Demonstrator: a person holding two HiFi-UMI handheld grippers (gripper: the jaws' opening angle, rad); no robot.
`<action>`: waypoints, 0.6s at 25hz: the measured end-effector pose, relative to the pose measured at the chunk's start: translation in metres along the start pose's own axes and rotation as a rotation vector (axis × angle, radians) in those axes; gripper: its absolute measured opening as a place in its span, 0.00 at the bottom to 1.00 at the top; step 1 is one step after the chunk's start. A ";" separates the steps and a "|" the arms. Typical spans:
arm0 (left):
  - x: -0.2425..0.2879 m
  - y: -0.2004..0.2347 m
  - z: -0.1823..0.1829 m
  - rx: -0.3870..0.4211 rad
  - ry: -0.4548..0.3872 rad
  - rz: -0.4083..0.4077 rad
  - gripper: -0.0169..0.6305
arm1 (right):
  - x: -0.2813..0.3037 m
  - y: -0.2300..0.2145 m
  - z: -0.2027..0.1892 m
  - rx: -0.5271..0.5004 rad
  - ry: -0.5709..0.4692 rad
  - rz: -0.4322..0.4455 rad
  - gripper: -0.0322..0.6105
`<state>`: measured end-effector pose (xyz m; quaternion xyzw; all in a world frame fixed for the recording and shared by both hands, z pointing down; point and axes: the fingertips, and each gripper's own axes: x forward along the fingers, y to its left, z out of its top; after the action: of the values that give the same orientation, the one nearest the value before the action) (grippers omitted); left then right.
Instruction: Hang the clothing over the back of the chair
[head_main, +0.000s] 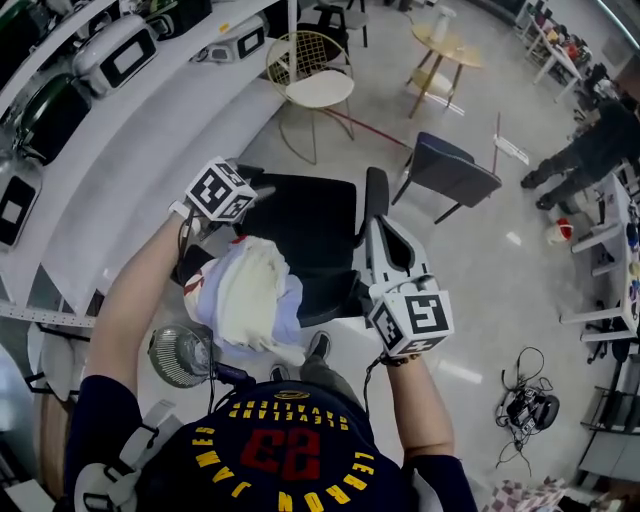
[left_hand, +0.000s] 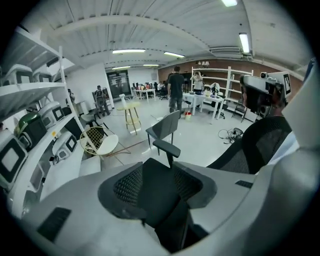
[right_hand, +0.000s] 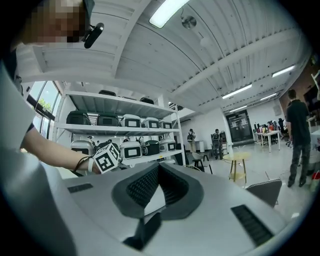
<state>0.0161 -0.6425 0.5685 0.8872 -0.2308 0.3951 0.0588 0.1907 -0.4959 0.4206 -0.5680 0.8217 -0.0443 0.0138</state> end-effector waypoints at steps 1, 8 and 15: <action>0.000 0.003 -0.001 -0.012 -0.001 0.007 0.28 | 0.000 -0.002 -0.001 0.001 0.000 0.000 0.06; -0.035 0.032 0.022 -0.148 -0.174 0.087 0.29 | -0.003 -0.001 0.000 -0.001 0.000 0.005 0.06; -0.120 0.058 0.042 -0.265 -0.440 0.208 0.29 | -0.006 0.017 0.016 -0.033 -0.025 0.020 0.06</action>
<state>-0.0520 -0.6625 0.4477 0.9079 -0.3775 0.1629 0.0818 0.1784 -0.4857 0.4026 -0.5605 0.8277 -0.0235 0.0151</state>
